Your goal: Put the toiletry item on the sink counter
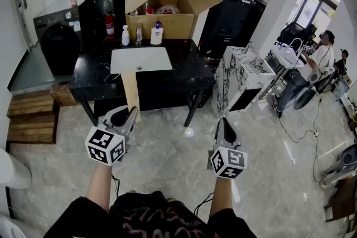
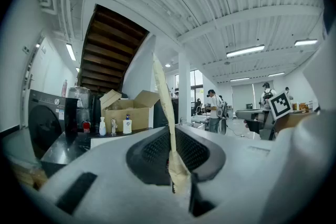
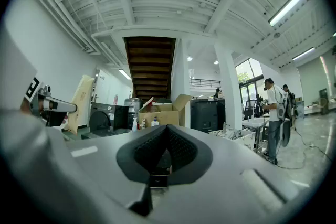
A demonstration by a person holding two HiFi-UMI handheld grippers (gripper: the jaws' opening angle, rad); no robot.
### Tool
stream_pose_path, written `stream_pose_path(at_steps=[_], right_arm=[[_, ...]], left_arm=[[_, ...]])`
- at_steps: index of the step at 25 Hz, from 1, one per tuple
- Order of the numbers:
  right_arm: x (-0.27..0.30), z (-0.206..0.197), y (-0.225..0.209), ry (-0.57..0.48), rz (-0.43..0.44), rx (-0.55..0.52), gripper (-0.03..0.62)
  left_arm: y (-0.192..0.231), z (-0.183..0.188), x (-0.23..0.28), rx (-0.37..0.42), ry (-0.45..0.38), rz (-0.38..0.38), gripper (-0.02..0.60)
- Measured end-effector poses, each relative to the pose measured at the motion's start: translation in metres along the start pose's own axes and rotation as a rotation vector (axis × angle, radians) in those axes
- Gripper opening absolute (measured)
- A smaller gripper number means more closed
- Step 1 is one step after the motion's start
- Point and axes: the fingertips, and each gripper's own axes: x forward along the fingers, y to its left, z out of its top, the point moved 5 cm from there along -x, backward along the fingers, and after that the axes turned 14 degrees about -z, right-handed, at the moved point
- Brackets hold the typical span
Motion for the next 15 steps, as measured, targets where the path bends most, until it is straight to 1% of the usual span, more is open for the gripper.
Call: stream_pose_path(at_steps=[10,15], right_arm=[[0.001,-0.003,-0.003,-0.005,0.009,0.002,0.011],[-0.003,-0.003,-0.011,-0.011,0.032,0.022,0.012]], left_arm=[[-0.008,-0.003,0.007,0.004,0.002,-0.012,0.028],[-0.018,-0.003,0.013,0.006,0.011,-0.021,0.028]])
